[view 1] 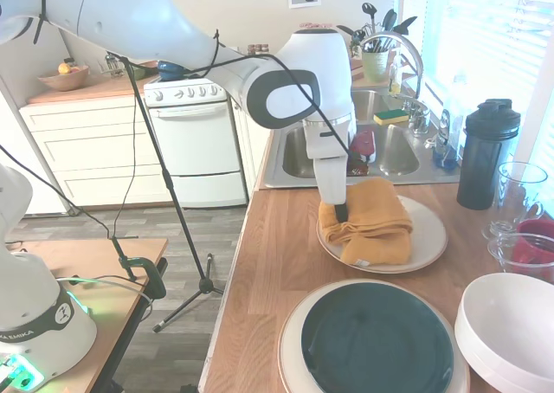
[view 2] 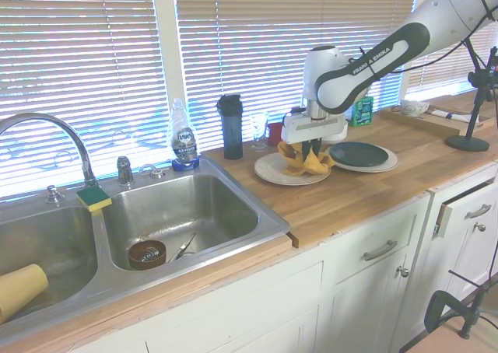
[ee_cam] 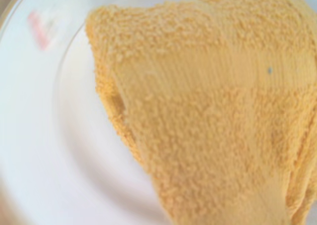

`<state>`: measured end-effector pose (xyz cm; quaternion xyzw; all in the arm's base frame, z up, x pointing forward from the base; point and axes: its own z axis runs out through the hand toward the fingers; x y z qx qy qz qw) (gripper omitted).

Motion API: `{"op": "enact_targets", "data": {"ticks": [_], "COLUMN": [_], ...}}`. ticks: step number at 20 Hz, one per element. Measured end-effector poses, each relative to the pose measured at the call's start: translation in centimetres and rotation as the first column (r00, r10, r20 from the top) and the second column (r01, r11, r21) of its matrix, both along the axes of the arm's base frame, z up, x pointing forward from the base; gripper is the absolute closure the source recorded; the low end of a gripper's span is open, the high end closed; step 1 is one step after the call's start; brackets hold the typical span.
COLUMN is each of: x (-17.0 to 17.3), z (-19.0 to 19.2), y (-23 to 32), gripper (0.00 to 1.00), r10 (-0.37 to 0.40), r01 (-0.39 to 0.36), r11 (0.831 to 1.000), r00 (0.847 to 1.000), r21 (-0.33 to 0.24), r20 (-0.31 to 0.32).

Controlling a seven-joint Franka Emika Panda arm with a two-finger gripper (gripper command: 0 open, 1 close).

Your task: Wipe the white plate in clockwise motion

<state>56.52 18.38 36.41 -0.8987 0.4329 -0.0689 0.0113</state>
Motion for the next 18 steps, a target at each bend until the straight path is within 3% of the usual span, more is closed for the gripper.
{"op": "enact_targets", "data": {"ticks": [10, 18], "x": [-2.6, -0.1], "z": [-1.0, -1.6], "y": [5.9, 8.1], "gripper": [1.00, 1.00], "r10": [0.034, 0.036], "r01": [-0.034, -0.036], "r11": [0.999, 0.998], "r00": [0.999, 0.999], "r21": [0.022, 0.047], "r20": [-0.010, 0.003]}}
